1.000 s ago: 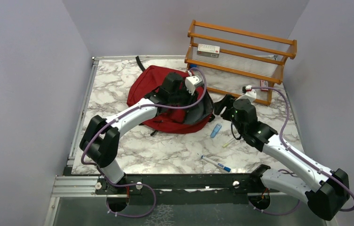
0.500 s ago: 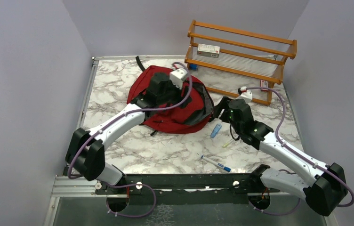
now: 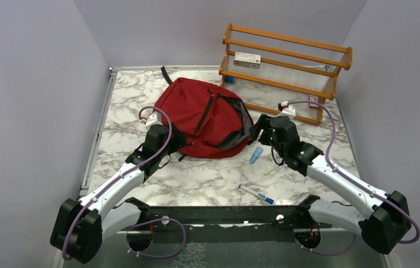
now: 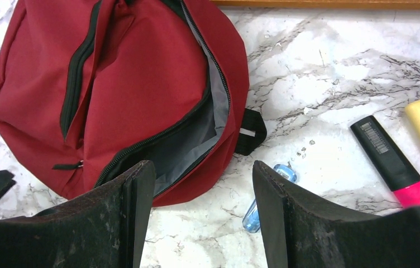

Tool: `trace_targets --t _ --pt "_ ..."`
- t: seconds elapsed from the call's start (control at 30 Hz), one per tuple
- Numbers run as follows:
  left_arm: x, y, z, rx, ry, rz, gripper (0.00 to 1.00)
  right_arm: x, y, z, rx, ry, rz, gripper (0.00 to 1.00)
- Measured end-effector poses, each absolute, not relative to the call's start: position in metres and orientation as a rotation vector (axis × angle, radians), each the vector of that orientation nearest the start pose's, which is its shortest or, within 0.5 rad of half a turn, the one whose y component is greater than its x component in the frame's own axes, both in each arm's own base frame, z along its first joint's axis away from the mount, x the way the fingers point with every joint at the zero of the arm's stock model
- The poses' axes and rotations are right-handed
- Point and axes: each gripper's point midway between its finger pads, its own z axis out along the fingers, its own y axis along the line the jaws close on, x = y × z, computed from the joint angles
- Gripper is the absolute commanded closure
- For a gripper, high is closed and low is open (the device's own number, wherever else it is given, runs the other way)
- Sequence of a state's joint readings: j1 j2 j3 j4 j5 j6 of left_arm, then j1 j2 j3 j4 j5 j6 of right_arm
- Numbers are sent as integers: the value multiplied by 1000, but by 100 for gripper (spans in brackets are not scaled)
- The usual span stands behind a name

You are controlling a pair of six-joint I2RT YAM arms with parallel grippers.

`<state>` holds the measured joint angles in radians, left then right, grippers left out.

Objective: Pack the student bag
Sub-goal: Adjust the student bag at the center of the board.

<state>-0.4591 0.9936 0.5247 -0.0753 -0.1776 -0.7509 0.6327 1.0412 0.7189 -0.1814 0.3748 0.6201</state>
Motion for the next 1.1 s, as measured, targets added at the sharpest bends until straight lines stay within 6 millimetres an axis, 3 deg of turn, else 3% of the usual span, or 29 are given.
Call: trace_targets --t 0.23,0.33,0.67,0.87,1.1 --pt "295 -132 69 -663 2232 -513 29 295 170 172 217 2057 428 31" --pt "293 -133 57 -727 2265 -514 29 293 172 173 232 2055 453 31" --pt "303 -132 50 -826 2245 -545 58 289 177 165 240 2079 486 31" --pt "309 -112 47 -856 2237 -512 89 289 179 162 234 2092 493 31" --pt "313 -73 52 -870 2212 -433 92 291 181 157 228 2102 488 31"
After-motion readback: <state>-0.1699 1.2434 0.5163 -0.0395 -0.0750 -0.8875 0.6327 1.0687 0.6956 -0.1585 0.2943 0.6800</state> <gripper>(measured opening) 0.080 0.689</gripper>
